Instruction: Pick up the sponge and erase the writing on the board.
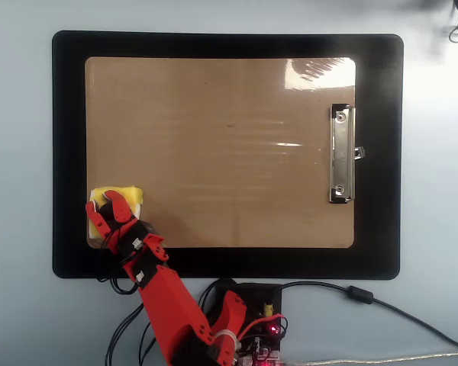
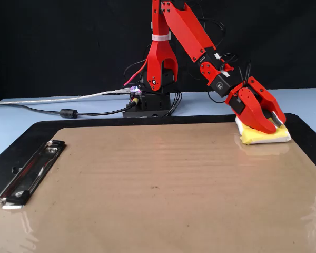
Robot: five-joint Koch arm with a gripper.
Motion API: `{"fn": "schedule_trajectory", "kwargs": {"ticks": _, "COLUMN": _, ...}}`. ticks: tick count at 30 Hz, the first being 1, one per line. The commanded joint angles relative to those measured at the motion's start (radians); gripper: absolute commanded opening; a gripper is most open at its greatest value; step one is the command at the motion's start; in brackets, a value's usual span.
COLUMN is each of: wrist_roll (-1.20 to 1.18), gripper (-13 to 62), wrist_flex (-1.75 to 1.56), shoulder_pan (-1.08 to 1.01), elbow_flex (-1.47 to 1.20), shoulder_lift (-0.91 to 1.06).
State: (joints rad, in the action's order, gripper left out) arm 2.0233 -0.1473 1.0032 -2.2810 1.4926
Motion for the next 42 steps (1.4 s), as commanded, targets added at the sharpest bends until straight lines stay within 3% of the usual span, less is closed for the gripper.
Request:
{"fn": "schedule_trajectory", "kwargs": {"ticks": 1, "wrist_roll": 0.051, "gripper": 33.1, "wrist_flex": 0.034, "shoulder_pan": 0.005, "elbow_flex": -0.014, "shoulder_lift": 0.025}}
{"fn": "schedule_trajectory", "kwargs": {"ticks": 13, "wrist_roll": 0.049, "gripper": 33.9, "wrist_flex": 0.1, "shoulder_pan": -0.023, "elbow_flex": -0.025, "shoulder_lift": 0.42}}
{"fn": "schedule_trajectory", "kwargs": {"ticks": 17, "wrist_roll": 0.02, "gripper": 33.7, "wrist_flex": 0.396, "shoulder_pan": -0.207, "elbow_flex": -0.049, "shoulder_lift": 0.661}}
{"fn": "schedule_trajectory", "kwargs": {"ticks": 20, "wrist_roll": -0.084, "gripper": 33.5, "wrist_flex": 0.922, "shoulder_pan": -0.393, "elbow_flex": -0.104, "shoulder_lift": 0.864}}
{"fn": "schedule_trajectory", "kwargs": {"ticks": 23, "wrist_roll": -0.284, "gripper": 33.5, "wrist_flex": 1.408, "shoulder_pan": -0.681, "elbow_flex": -0.009, "shoulder_lift": 0.859}}
{"fn": "schedule_trajectory", "kwargs": {"ticks": 27, "wrist_roll": -0.462, "gripper": 33.7, "wrist_flex": 1.795, "shoulder_pan": -0.784, "elbow_flex": -0.002, "shoulder_lift": 0.856}}
{"fn": "schedule_trajectory", "kwargs": {"ticks": 32, "wrist_roll": -0.462, "gripper": 33.8, "wrist_flex": 1.741, "shoulder_pan": -0.822, "elbow_flex": -0.17, "shoulder_lift": 0.847}}
{"fn": "schedule_trajectory", "kwargs": {"ticks": 42, "wrist_roll": -0.46, "gripper": 34.3, "wrist_flex": 1.746, "shoulder_pan": -0.825, "elbow_flex": -0.172, "shoulder_lift": 0.853}}
